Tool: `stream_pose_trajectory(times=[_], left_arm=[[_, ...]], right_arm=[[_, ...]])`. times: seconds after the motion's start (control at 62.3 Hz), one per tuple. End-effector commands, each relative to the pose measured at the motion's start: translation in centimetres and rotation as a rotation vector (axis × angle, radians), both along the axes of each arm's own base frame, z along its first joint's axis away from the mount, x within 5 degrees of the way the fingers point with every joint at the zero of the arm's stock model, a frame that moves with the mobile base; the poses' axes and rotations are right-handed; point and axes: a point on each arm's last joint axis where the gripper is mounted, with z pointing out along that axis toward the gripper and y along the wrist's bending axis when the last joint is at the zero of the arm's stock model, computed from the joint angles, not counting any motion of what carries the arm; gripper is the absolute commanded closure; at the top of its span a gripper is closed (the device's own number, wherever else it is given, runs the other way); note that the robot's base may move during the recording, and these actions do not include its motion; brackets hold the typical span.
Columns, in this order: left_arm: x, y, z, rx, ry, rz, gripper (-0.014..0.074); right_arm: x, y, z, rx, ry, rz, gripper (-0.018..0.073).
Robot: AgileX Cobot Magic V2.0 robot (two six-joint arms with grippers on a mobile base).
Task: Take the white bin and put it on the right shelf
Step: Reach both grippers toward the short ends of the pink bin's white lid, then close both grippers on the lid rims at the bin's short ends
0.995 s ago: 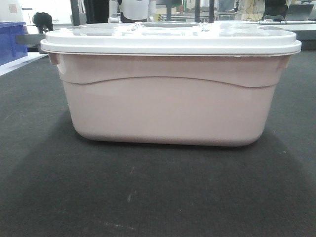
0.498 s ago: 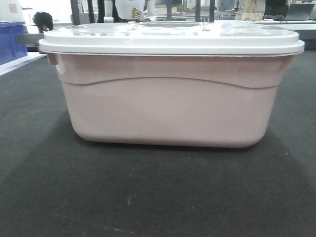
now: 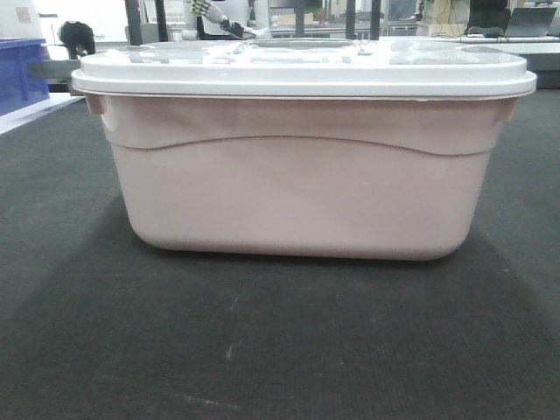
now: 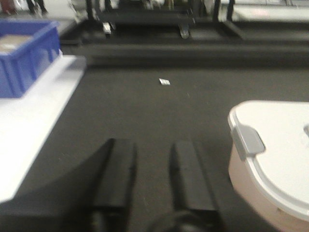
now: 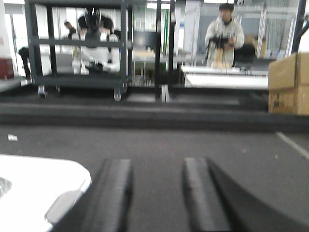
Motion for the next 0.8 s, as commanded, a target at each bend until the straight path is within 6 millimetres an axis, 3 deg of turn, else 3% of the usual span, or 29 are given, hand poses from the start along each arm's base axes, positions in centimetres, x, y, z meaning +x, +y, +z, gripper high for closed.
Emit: stream_pose_trajectory(times=[0.0, 0.128, 0.305, 0.53, 0.674, 0.787], left_arm=[[1.1, -0.6, 1.6, -0.036, -0.058, -0.037, 0.0248], [2.8, -1.6, 2.0, -0.103, 0.011, -0.087, 0.0149], [5.1, -3.2, 4.4, -0.231, 0.188, -0.175, 0.0145], [9.6, -5.2, 6.7, -0.190, 0.342, -0.300, 0.0145], [12.7, -5.9, 6.1, -0.207, 0.440, -0.407, 0.0146], [15.0, -5.2, 5.0, -0.304, 0.496, -0.513, 0.0146]], right_arm=[[1.3, 0.0, 1.7, -0.005, -0.049, 0.003, -0.0002], [2.6, 0.0, 2.4, 0.023, 0.059, 0.001, -0.0045], [4.5, 0.4, 5.5, 0.164, 0.249, 0.044, -0.0045], [7.6, 1.7, 8.9, 0.289, 0.470, 0.164, -0.0045], [10.4, 2.7, 8.9, 0.320, 0.581, 0.268, -0.0010], [12.1, 2.8, 8.2, 0.388, 0.631, 0.348, 0.0008]])
